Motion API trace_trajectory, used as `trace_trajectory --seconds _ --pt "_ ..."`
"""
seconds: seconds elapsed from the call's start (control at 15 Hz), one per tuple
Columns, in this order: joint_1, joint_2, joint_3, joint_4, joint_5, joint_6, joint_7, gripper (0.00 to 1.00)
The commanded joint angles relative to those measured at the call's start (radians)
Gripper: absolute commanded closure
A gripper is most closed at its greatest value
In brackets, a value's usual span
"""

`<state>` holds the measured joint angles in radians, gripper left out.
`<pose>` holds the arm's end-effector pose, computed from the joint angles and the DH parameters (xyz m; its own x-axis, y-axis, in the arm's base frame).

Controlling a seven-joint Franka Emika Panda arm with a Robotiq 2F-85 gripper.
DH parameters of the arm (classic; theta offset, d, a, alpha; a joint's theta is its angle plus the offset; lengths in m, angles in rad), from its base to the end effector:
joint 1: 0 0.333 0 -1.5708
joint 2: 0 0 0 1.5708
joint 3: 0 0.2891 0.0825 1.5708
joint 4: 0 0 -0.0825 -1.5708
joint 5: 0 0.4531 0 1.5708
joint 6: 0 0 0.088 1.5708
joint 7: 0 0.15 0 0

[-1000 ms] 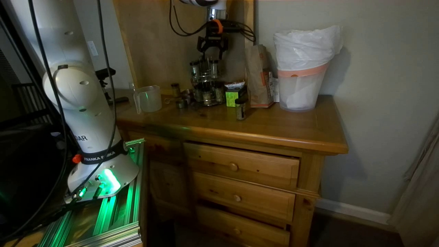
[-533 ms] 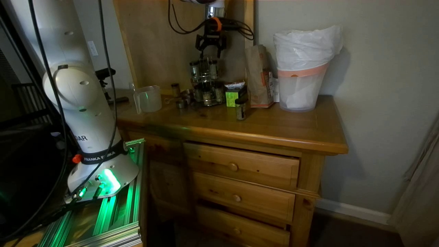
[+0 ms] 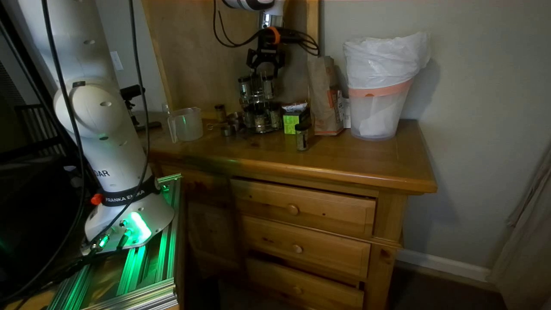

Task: Remove one jar from the top of the stand and put it on the counter.

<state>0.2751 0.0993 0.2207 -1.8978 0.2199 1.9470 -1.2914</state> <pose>0.5513 0.3236 0.3504 -0.1155 0.9739 0.1956 0.9834 0.1400 -0.1159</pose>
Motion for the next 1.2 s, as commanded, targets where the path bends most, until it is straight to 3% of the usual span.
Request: trace_trajectory --seconds 0.0,0.07,0.13,0.27,0.6,0.8,1.13 --pt "-0.012 0.028 0.02 0.023 -0.033 -0.014 0.002 0.0" --pt "-0.013 0.03 0.02 0.022 -0.035 -0.013 0.003 0.07" --pt "-0.014 0.03 0.02 0.021 -0.037 -0.012 0.003 0.24" --pt "-0.015 0.031 0.02 0.018 -0.039 -0.01 0.002 0.41" --pt "-0.013 0.014 0.022 0.007 -0.042 0.008 0.018 0.74" --pt "-0.005 -0.059 0.035 -0.024 -0.027 0.005 0.034 0.74" --pt "-0.024 -0.235 0.012 -0.089 0.151 0.008 0.028 0.74"
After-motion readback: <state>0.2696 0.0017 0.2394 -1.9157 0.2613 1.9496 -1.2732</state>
